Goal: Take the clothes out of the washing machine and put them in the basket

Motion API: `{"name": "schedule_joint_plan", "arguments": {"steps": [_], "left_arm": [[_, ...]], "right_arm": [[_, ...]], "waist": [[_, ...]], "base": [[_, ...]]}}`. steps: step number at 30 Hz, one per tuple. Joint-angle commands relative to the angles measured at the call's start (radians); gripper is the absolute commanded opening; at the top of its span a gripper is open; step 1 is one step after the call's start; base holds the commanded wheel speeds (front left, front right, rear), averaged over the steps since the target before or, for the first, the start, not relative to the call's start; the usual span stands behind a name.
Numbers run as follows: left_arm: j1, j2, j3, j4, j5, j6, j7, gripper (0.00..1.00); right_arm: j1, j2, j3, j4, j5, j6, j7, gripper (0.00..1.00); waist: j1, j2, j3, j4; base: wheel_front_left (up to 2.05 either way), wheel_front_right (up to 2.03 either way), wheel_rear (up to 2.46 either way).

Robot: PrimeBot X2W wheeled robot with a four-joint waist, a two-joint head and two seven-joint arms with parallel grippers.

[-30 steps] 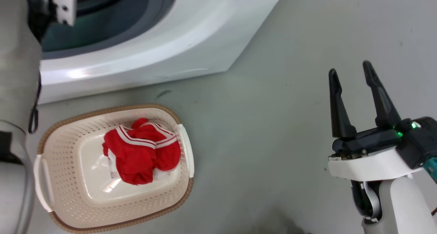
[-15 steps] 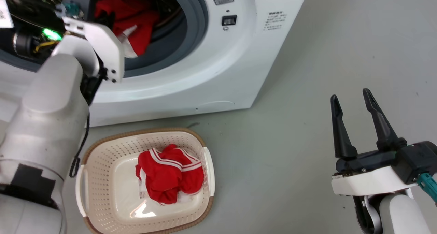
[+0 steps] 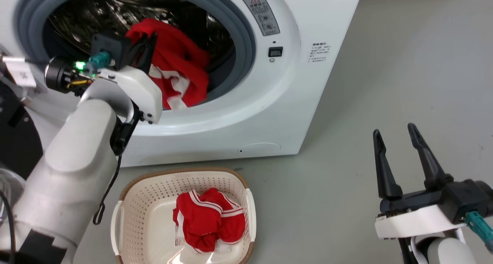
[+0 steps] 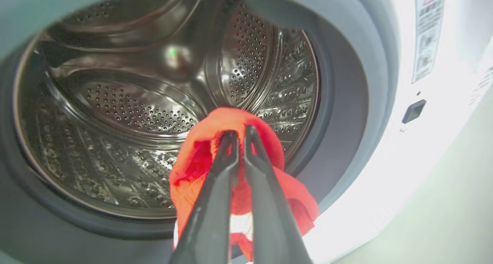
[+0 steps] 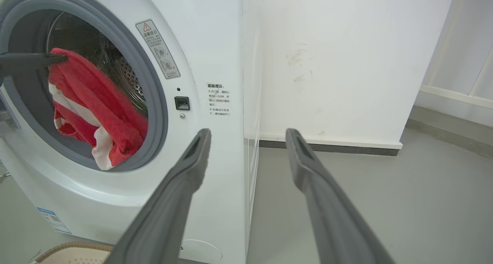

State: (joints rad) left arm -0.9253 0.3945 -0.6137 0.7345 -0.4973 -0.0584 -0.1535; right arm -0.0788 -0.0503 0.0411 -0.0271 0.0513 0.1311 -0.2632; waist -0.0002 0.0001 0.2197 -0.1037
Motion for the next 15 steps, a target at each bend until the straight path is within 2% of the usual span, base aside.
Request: {"name": "schedule_joint_plan", "arguments": {"steps": [1, 4, 15], "left_arm": [[0.034, 0.013, 0.002, -0.045, -0.005, 0.017, -0.005, 0.00], [0.076, 0.031, 0.008, -0.123, -0.007, 0.042, -0.002, 0.00], [0.298, 0.152, 0.031, -0.616, -0.007, 0.191, 0.070, 0.00]], "right_arm": [[0.016, 0.000, 0.000, 0.005, -0.008, -0.001, -0.002, 1.00], [0.028, 0.000, 0.000, 0.008, -0.008, -0.001, -0.002, 1.00], [0.087, 0.000, 0.000, 0.016, -0.007, -0.001, -0.002, 1.00]], "waist": [[0.0002, -0.0001, -0.027, 0.012], [0.0002, -0.0001, -0.046, 0.017], [0.0002, -0.0001, -0.128, 0.043]], "base": [[0.00, 0.00, 0.00], [0.00, 0.00, 0.00], [0.00, 0.00, 0.00]]}}
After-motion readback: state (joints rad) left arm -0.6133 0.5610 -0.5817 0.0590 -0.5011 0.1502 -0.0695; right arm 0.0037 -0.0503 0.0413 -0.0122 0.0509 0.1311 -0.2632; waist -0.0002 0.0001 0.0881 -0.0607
